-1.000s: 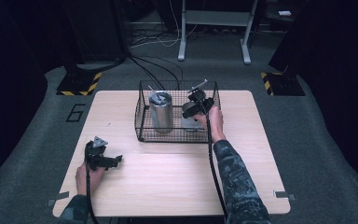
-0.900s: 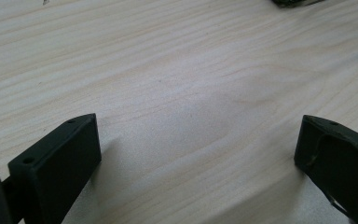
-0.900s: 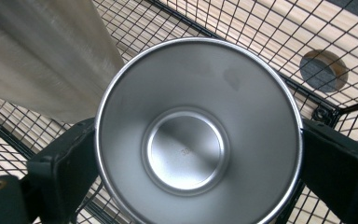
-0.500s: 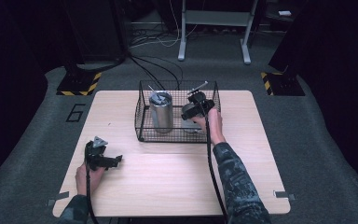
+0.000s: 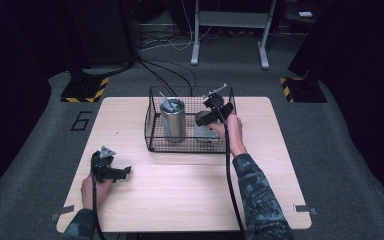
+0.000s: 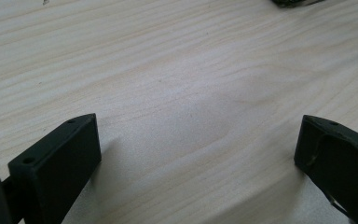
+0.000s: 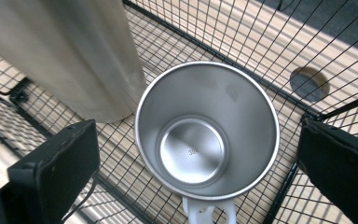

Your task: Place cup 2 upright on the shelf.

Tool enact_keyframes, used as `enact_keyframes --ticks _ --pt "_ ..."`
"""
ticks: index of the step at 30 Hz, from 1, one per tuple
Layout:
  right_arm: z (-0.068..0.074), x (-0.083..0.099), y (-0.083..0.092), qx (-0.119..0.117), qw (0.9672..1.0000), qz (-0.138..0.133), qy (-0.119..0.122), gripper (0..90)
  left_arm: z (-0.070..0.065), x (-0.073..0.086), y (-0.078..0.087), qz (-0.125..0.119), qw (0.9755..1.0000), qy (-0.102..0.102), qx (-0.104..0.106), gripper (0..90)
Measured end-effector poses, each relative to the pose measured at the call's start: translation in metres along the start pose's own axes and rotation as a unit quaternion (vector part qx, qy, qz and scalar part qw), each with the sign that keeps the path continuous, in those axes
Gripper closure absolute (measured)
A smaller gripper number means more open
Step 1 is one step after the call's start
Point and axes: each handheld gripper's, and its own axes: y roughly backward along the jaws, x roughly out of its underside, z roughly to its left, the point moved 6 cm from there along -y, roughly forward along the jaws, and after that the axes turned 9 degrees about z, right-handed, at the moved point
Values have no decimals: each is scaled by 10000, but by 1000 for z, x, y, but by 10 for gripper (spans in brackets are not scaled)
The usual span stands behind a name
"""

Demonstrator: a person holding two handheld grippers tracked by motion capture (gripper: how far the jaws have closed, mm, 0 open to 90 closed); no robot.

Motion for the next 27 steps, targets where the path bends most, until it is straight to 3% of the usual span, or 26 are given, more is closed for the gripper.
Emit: enact_keyframes --ticks 8,12,16,18,23,27 --pt "12 12 41 35 9989 -295 375 0 0 0 0 -1 10000 0 6 3" --pt "21 31 66 103 9971 -444 614 0 0 0 0 -7 10000 18 10 3" --pt "27 44 77 112 9956 -551 755 0 0 0 0 9 10000 -3 11 4" --pt "29 62 86 67 9943 -602 878 0 0 0 0 8 10000 -2 11 4" --pt "29 86 90 110 9928 -681 975 0 0 0 0 9 10000 -3 12 4" --pt "24 120 88 110 9942 -646 856 0 0 0 0 -17 10000 29 8 4"
